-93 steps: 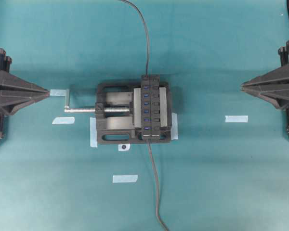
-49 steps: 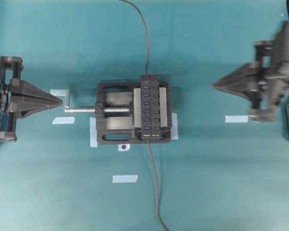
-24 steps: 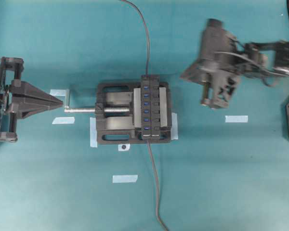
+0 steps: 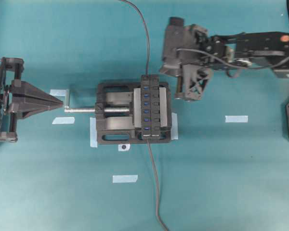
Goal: Insert the USB into the center port of the fixed hub
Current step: 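Move the right gripper over the hub toward the black USB cable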
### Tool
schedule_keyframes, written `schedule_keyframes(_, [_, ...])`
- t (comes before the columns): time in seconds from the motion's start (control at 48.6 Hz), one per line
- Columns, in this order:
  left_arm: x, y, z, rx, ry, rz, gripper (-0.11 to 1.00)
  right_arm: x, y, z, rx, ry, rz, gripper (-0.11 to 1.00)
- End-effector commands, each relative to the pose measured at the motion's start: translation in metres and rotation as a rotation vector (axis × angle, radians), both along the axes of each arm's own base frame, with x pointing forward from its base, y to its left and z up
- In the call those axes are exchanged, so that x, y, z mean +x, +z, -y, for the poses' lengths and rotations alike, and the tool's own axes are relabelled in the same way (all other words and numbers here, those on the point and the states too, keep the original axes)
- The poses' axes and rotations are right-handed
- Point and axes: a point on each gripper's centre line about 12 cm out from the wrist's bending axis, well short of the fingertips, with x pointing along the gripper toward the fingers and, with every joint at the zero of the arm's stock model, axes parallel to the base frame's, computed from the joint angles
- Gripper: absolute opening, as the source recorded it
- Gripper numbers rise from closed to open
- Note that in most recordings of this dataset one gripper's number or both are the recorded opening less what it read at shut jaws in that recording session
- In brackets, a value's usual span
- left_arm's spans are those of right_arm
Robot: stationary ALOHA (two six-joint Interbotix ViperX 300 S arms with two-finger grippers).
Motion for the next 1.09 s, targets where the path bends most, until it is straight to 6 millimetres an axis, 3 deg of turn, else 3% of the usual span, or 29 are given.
schedule_keyframes(0.0, [0.004,0.01,0.0,-0.002,0.0,0.026,0.0,0.008,0.011,0.002,-0.02,0.012,0.03,-0.01])
schedule_keyframes(0.268, [0.003,0.01,0.0,-0.002,0.0,0.028,0.0,0.013,0.005,0.002,-0.016,0.017,0.015,0.02])
schedule_keyframes(0.412, [0.003,0.01,0.0,-0.003,0.001,0.028,0.0,0.015,0.005,0.001,-0.017,0.02,0.02,0.11])
schedule_keyframes(0.515, [0.003,0.012,0.0,-0.006,0.0,0.037,0.0,0.015,0.003,-0.001,-0.014,0.024,0.014,0.28])
schedule_keyframes(0.679, [0.003,0.012,0.0,-0.017,0.002,0.038,0.0,0.019,-0.006,-0.004,-0.006,0.029,-0.003,0.74])
schedule_keyframes(0.741, [0.002,0.011,0.0,-0.02,0.003,0.037,0.0,0.022,-0.008,-0.005,-0.006,0.032,-0.003,0.84])
schedule_keyframes(1.07, [0.002,0.01,0.001,-0.029,0.002,0.031,0.0,0.045,-0.012,-0.001,-0.014,0.038,0.02,0.76])
